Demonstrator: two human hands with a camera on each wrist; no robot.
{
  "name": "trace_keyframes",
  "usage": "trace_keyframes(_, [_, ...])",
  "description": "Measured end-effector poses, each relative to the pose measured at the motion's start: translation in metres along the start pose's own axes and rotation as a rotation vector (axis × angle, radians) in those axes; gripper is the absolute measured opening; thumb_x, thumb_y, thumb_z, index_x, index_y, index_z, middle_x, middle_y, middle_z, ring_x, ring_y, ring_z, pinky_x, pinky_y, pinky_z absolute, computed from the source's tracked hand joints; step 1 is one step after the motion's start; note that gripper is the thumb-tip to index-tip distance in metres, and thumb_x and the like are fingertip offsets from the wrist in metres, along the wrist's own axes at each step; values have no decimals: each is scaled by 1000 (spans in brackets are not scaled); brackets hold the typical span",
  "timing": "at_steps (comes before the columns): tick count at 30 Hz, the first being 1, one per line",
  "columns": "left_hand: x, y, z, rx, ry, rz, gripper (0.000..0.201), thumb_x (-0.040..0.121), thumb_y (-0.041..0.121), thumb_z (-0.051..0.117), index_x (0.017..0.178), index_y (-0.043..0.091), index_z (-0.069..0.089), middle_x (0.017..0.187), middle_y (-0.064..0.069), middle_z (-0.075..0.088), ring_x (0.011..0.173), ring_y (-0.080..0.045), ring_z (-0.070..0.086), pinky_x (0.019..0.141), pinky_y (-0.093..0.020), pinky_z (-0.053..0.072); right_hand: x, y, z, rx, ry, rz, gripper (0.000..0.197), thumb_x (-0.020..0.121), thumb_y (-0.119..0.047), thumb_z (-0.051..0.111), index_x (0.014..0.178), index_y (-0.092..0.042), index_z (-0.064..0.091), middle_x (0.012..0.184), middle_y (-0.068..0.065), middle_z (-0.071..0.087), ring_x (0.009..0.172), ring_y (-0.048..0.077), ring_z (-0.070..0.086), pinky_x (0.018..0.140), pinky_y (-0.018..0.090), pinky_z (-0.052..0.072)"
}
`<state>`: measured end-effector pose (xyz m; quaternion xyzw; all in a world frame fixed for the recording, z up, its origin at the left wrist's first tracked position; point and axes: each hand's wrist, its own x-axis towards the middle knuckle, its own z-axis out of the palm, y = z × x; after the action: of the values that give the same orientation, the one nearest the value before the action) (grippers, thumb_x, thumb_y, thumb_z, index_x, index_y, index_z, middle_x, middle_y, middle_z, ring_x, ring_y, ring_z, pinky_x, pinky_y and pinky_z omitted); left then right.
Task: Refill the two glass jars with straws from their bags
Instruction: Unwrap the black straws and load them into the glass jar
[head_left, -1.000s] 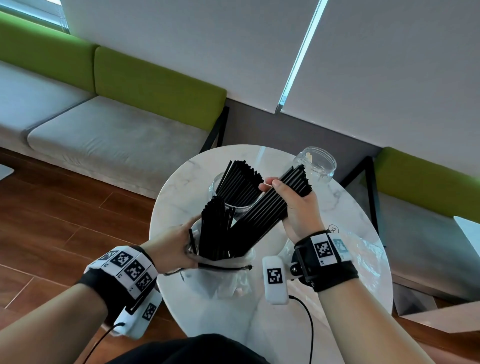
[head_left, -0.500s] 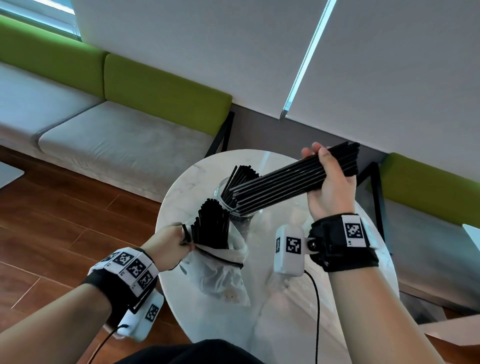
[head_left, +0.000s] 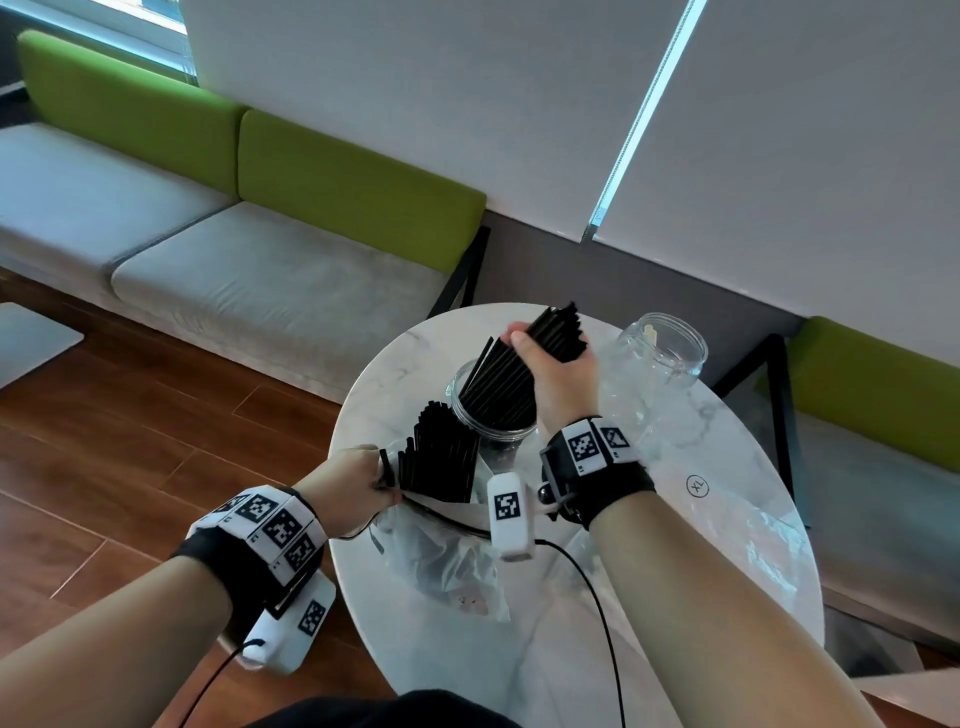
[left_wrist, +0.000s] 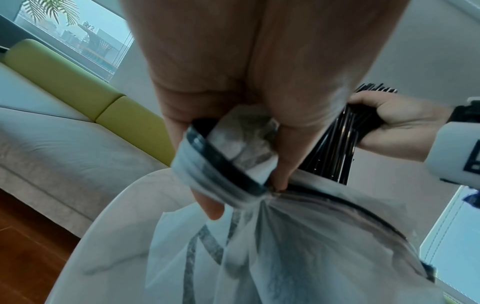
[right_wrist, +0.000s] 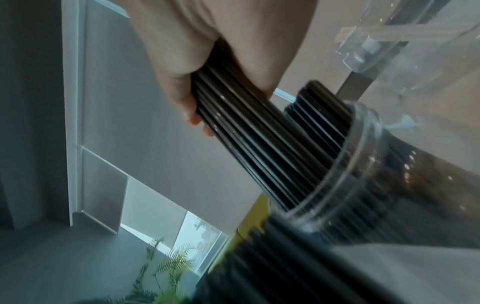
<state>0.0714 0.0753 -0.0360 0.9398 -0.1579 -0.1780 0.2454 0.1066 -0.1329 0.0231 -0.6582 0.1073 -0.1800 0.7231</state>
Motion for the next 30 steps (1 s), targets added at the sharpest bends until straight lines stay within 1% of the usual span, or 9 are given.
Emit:
trace_keyframes(3, [-1, 0, -1, 7, -12, 4, 43, 87, 19, 59, 53, 23, 33, 73, 11, 35, 77, -15, 44, 64, -16, 29, -2, 11, 7, -55, -74, 22, 22, 77, -5, 74, 91, -16, 61, 93, 5, 72, 87, 20, 66, 90, 43, 54])
trace_keyframes(7, [1, -3, 0, 19, -20, -3, 43, 86, 21, 60, 52, 21, 33, 72, 10, 36, 68, -12, 42, 63, -17, 30, 0, 18, 11, -142, -147, 31, 22, 76, -38, 72, 91, -26, 61, 98, 12, 69, 98, 28, 65, 94, 46, 50])
trace_keyframes(10, [2, -3, 0, 30, -20, -2, 43, 86, 21, 60, 52, 22, 33, 72, 10, 37, 73, -14, 43, 60, -18, 30, 2, 21, 10, -283, -167, -111, 7, 93, -23, 55, 97, -21, 60, 94, 3, 69, 95, 14, 63, 94, 34, 47])
trace_keyframes(12, [2, -4, 1, 23, -9, 8, 43, 85, 21, 61, 52, 23, 33, 71, 10, 37, 69, -13, 43, 53, -16, 31, 3, 24, 8, -434, -140, -234, 20, 96, -13, 48, 114, -19, 54, 105, -4, 68, 99, 4, 58, 95, 22, 42])
trace_keyframes(17, [2, -5, 1, 0, 4, 14, 42, 84, 18, 62, 52, 24, 35, 74, 7, 42, 61, -6, 42, 55, -14, 33, 5, 29, 4, -645, -145, -474, 25, 98, -14, 48, 119, -12, 60, 117, -2, 64, 110, 8, 55, 99, 13, 36])
trace_keyframes(22, [3, -7, 2, 5, -6, 14, 41, 84, 21, 63, 55, 27, 34, 74, 9, 40, 76, -14, 46, 65, -17, 32, 1, 27, 8, -789, -298, -515, 32, 94, -28, 52, 115, -8, 65, 119, 4, 64, 115, 13, 54, 104, 20, 34])
trace_keyframes(26, [5, -8, 0, 37, -38, 19, 24, 85, 24, 62, 65, 17, 50, 86, 1, 48, 81, -15, 49, 74, -24, 43, 10, 28, 13, -893, -374, -565, 47, 89, -14, 61, 134, -10, 48, 129, 6, 53, 119, 14, 46, 102, 17, 32])
trace_keyframes(28, [5, -9, 0, 47, -47, 20, 30, 85, 25, 62, 61, 21, 45, 90, -1, 50, 82, -16, 51, 77, -26, 45, 15, 31, 14, -912, -381, -611, 61, 85, -6, 63, 141, -10, 39, 135, 9, 44, 121, 13, 40, 98, 12, 28])
trace_keyframes(30, [6, -11, 0, 43, -59, 20, 37, 85, 25, 62, 58, 27, 37, 93, -3, 53, 84, -19, 54, 80, -28, 47, 16, 35, 15, -1002, -425, -629, 56, 84, -4, 63, 137, -5, 45, 135, 13, 47, 125, 21, 44, 106, 22, 33])
